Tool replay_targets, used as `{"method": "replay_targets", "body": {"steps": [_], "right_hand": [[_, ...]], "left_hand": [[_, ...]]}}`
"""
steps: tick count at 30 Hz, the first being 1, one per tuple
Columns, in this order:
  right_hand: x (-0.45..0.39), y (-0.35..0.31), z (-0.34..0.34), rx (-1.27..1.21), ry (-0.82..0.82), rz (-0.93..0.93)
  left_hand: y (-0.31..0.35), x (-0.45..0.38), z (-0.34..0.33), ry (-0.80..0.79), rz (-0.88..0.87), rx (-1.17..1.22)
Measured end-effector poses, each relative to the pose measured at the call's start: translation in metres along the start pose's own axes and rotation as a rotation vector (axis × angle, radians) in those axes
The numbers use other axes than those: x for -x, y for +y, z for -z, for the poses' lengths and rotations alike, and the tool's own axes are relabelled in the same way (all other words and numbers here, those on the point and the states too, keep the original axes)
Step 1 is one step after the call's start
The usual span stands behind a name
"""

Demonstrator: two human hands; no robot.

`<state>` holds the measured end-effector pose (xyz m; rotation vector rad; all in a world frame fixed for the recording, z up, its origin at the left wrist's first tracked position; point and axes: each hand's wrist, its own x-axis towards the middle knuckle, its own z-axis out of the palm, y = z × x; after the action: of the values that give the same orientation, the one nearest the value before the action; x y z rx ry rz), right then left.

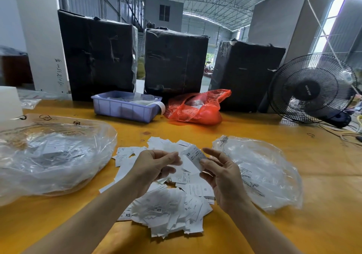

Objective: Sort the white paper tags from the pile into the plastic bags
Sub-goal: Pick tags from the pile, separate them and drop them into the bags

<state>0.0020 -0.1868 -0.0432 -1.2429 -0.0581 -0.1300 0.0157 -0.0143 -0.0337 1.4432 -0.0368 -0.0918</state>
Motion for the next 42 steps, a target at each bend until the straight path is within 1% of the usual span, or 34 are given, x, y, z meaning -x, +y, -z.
{"method": "replay_targets", "body": {"steps": [4, 7, 9, 12, 14, 15, 17, 20, 23, 26, 30, 33, 36, 40, 42], "right_hand": [[0.001, -0.001, 0.0, 0.018, 0.02, 0.041], [0.001, 0.0, 0.0, 0.146, 0.013, 0.084], [0.001, 0.003, -0.001, 0.281, -0.048, 0.11], [0.004, 0.008, -0.004, 0.433, -0.212, 0.048], [0.008, 0.008, -0.008, 0.465, -0.266, 0.019], [0.008, 0.008, -0.009, 0.455, -0.264, 0.015], [0.007, 0.007, -0.008, 0.385, -0.201, 0.006], [0.001, 0.003, -0.001, 0.261, -0.093, -0.026], [-0.001, 0.002, 0.002, 0.299, -0.05, 0.008], [-0.001, 0.003, 0.001, 0.378, -0.057, 0.092], [0.004, 0.001, -0.003, 0.408, -0.118, 0.175], [0.005, 0.001, -0.003, 0.422, -0.093, 0.201], [0.004, 0.001, -0.001, 0.49, -0.071, 0.249], [0.006, 0.001, 0.0, 0.603, -0.143, 0.334], [0.006, 0.001, -0.002, 0.608, -0.166, 0.354]], "left_hand": [[0.001, 0.002, -0.001, -0.004, -0.008, -0.014], [0.001, 0.002, -0.002, 0.039, 0.004, -0.028], [0.001, 0.001, -0.003, 0.039, 0.028, 0.07], [0.001, 0.0, -0.008, 0.039, 0.051, 0.225], [0.0, 0.001, -0.012, 0.022, 0.043, 0.274], [-0.002, 0.001, -0.013, 0.005, 0.035, 0.287], [-0.004, 0.002, -0.014, -0.034, 0.025, 0.262], [-0.006, 0.003, -0.011, -0.06, 0.024, 0.14], [-0.007, 0.002, -0.006, -0.102, 0.028, -0.003], [-0.007, 0.003, -0.005, -0.139, 0.042, -0.044], [-0.009, 0.005, -0.009, -0.113, 0.026, -0.095], [-0.009, 0.005, -0.01, -0.11, 0.027, -0.1], [-0.007, 0.007, -0.01, -0.146, 0.043, -0.096], [-0.005, 0.009, -0.01, -0.166, 0.082, -0.103], [-0.006, 0.009, -0.008, -0.163, 0.082, -0.112]]}}
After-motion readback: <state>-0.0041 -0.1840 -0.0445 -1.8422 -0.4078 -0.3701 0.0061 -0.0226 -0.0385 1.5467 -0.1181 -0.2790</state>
